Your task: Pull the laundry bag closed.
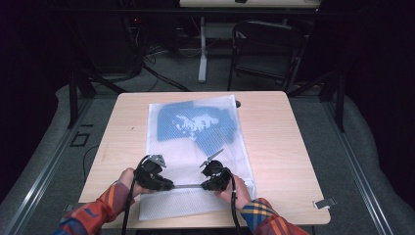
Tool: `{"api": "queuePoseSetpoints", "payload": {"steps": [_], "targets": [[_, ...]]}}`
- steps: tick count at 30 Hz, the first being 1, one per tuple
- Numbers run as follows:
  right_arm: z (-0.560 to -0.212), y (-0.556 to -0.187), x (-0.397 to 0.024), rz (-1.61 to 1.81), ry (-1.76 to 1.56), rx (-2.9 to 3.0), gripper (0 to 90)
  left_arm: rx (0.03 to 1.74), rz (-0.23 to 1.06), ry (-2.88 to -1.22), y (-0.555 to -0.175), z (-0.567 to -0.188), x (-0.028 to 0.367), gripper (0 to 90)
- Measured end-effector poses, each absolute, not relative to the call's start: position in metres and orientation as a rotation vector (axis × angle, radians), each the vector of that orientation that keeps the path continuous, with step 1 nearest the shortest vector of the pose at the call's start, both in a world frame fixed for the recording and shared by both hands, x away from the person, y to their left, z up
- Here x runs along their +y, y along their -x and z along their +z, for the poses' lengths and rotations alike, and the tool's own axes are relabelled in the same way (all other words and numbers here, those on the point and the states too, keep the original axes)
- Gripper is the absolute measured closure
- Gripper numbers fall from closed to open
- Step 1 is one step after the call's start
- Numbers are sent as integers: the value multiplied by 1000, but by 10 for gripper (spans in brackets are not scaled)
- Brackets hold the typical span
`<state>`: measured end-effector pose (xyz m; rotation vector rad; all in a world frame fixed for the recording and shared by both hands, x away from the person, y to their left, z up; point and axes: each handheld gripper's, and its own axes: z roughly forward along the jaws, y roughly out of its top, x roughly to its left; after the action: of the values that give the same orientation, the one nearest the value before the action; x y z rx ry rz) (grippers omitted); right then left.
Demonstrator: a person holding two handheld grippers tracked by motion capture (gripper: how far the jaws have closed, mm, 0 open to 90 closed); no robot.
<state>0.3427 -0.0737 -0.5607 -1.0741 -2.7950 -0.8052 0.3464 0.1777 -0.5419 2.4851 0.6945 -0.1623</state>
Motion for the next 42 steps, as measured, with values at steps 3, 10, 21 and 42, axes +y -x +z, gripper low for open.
{"api": "queuePoseSetpoints", "payload": {"steps": [3,10,21,42], "targets": [[-561,-343,-74,-806,1073,-2796,900,686,-160,-2486,-347,-542,180,828],[-561,-343,-75,-806,1076,-2787,900,715,-162,-2471,-346,-541,191,828],[-561,-343,-74,-806,1067,-2797,900,718,-156,-2469,-346,-540,194,829],[-560,-343,-75,-796,1063,-2802,900,737,-147,-2470,-344,-540,202,828]]}}
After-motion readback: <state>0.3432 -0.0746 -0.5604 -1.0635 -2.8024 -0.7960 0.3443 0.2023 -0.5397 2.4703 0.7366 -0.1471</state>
